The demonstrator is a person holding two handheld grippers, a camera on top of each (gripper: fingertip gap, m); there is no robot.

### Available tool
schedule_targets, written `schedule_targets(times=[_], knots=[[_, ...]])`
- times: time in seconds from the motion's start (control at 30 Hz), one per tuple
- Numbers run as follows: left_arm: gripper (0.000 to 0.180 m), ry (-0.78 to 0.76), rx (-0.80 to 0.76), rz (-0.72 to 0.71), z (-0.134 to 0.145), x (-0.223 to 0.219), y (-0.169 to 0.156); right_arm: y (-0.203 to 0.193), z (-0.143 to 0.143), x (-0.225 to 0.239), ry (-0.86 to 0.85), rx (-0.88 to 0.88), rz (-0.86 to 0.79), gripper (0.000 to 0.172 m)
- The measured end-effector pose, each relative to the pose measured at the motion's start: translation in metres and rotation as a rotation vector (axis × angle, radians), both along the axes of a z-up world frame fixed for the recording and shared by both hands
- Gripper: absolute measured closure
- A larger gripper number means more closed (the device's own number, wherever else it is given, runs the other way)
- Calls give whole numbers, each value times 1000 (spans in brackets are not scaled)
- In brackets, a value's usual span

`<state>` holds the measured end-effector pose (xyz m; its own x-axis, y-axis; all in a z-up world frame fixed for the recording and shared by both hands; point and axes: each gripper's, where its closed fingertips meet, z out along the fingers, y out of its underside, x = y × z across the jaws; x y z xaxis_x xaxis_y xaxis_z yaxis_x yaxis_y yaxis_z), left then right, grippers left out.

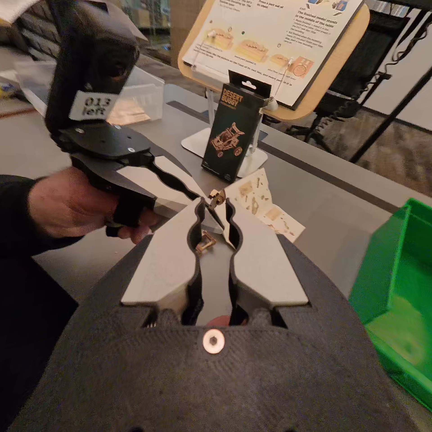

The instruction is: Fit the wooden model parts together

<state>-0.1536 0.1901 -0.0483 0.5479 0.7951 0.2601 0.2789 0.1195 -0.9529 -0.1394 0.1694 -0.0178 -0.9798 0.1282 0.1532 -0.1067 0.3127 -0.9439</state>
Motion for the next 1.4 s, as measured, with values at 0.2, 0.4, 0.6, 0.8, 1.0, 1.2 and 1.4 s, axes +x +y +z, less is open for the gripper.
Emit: schedule_targets(times=[0.2,0.4,0.6,0.8,1.0,1.2,1.4], knots=[[180,-22,-38,48,-3,-4,1,-1,-6,-8,216,88,-91,167],[180,-19,31,44,-1,-6,1,-2,-6,-8,332,102,-98,168],[179,11,28,64,0,-9,-3,-6,-5,-7,347,86,-85,168],[180,-34,153,135,-2,-16,-27,-9,-2,-4,476,88,-100,169],[180,-69,136,112,-10,-13,-22,-9,-3,-14,307,62,-56,168],[180,-105,52,90,-24,-6,-30,6,-35,-8,123,225,26,168],[179,-82,-112,64,-42,7,-33,27,-124,22,-53,496,113,167]])
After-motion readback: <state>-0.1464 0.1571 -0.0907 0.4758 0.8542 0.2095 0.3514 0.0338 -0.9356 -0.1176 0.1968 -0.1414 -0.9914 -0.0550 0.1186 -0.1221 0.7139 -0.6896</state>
